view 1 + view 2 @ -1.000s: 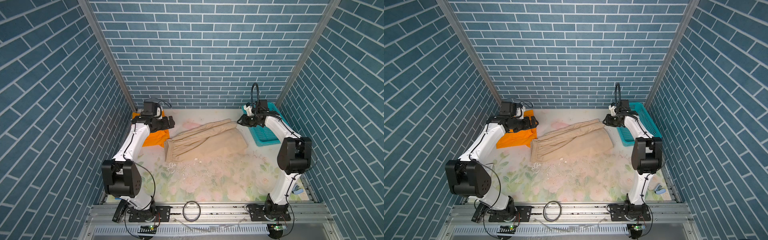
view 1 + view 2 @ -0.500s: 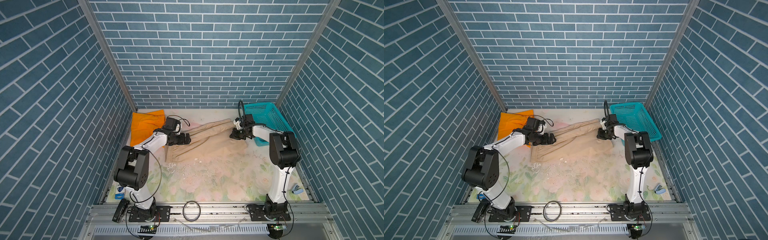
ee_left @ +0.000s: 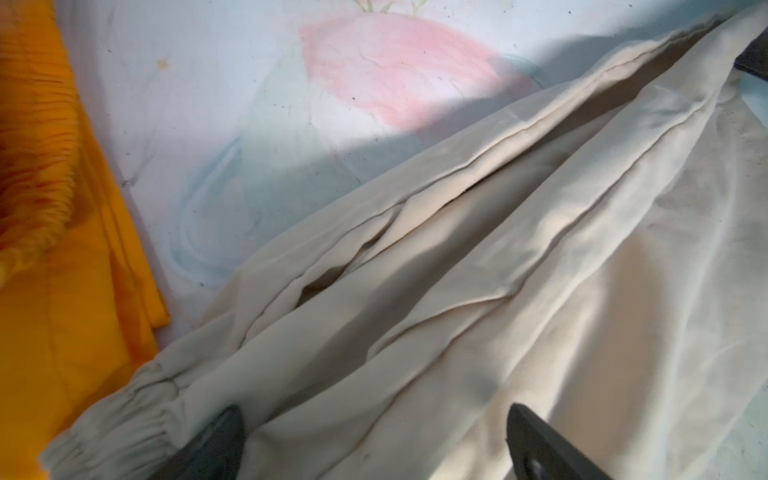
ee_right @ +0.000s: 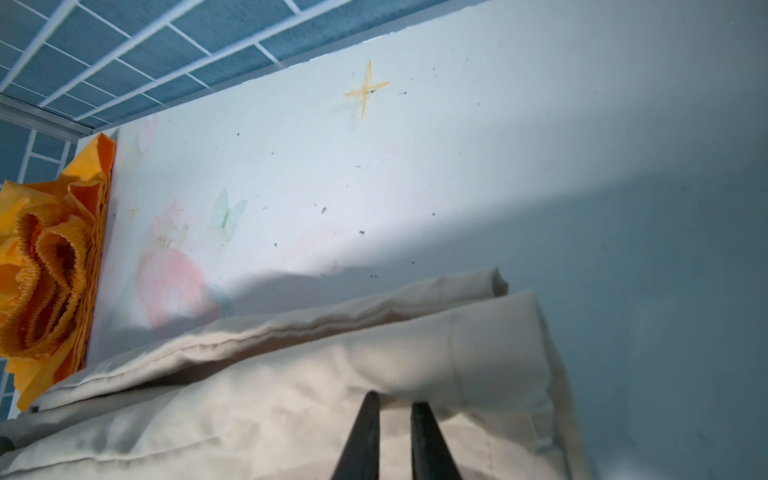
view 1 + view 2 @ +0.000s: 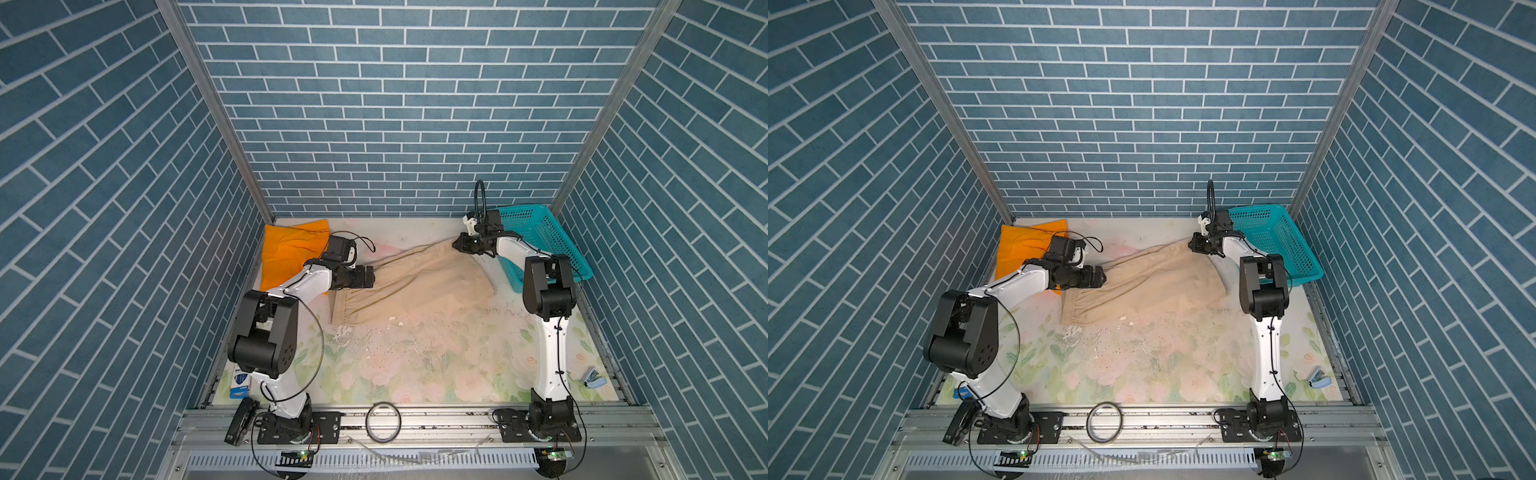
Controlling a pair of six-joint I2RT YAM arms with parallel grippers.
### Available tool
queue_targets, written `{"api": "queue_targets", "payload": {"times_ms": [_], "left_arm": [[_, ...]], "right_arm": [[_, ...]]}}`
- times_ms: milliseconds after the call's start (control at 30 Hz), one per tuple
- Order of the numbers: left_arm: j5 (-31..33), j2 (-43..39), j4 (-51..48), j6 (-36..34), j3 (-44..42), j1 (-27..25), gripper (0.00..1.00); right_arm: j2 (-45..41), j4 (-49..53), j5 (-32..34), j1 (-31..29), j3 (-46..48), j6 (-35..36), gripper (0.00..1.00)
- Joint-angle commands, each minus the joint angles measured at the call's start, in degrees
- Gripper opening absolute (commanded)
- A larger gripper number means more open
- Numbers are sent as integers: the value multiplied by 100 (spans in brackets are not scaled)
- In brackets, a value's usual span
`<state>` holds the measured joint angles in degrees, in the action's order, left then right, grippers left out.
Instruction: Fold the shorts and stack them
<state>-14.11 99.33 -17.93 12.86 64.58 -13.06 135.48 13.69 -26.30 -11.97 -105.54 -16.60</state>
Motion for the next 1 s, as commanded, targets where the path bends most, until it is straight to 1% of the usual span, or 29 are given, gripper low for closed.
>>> {"api": "queue_targets", "payload": {"times_ms": [0, 133, 233, 300, 367, 433, 500, 533, 567, 700, 767, 800, 833, 900, 967], "left_arm": [[96, -113, 97, -157, -91, 166, 100], [-90, -87, 233, -187, -92, 258, 100], [-122, -101, 360, -170, -121, 269, 100], [-166, -93, 289, -156, -49, 269, 100], [-46, -133, 151, -109, 31, 269, 100], [283, -247, 9, -75, 52, 278, 100], [1019, -374, -300, 138, 113, 282, 100], [1244, -458, -423, 191, 149, 286, 100], [1297, -559, -492, 220, 160, 295, 100], [1021, -920, -682, 344, 178, 339, 100], [892, -1073, -880, 472, 139, 386, 100], [740, -1145, -917, 520, 71, 412, 100], [512, -1204, -900, 563, -40, 435, 100], [165, -1342, -777, 613, -345, 445, 100], [-154, -1555, -456, 607, -782, 443, 100]], "right_arm": [[358, 22, -121, -34, -555, -157, 19], [820, 354, -118, -69, -1327, -160, 23], [998, 688, -183, -78, -1680, -89, 27], [817, 915, -123, -117, -1659, 78, 30], [355, 1145, 176, -163, -1382, 363, 35], [-265, 1291, 573, -192, -873, 531, 41], [-930, 1286, 827, -186, -158, 565, 46], [-1443, 1254, 972, -191, 248, 583, 49], [-1810, 1209, 1010, -197, 718, 623, 50], [-3040, 1225, 1376, -300, 2185, 689, 55], [-3626, 1266, 1528, -326, 2966, 503, 56], [-3851, 1206, 1452, -341, 3338, 375, 56], [-4140, 1103, 1333, -377, 3741, 252, 57], [-4545, 1025, 1328, -535, 4359, 132, 58], [-4888, 962, 1450, -869, 4863, 364, 57]]}}
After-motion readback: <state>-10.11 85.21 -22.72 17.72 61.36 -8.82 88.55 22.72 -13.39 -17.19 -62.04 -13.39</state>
